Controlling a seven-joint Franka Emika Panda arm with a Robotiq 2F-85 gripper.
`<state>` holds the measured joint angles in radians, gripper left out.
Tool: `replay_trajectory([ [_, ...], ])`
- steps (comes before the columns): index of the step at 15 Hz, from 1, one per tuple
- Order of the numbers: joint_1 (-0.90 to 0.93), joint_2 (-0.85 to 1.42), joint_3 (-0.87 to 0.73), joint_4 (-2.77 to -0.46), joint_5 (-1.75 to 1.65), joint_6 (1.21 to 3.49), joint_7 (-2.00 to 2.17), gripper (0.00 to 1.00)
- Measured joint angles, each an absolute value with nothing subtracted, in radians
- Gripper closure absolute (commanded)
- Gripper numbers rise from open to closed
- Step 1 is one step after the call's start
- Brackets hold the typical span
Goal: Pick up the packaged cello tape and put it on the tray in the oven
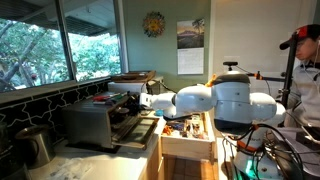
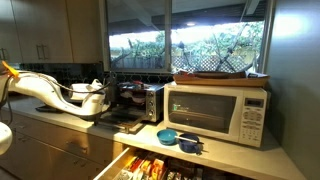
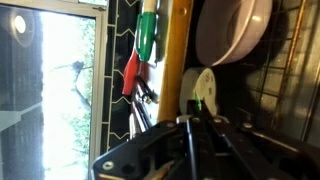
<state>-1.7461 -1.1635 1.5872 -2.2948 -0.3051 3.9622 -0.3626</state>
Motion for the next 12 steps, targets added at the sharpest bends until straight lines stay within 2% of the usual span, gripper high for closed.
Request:
replay_trajectory([
  [12, -1.713, -1.123, 1.601, -2.352, -0.437, 3.931, -0.363, 0.96],
])
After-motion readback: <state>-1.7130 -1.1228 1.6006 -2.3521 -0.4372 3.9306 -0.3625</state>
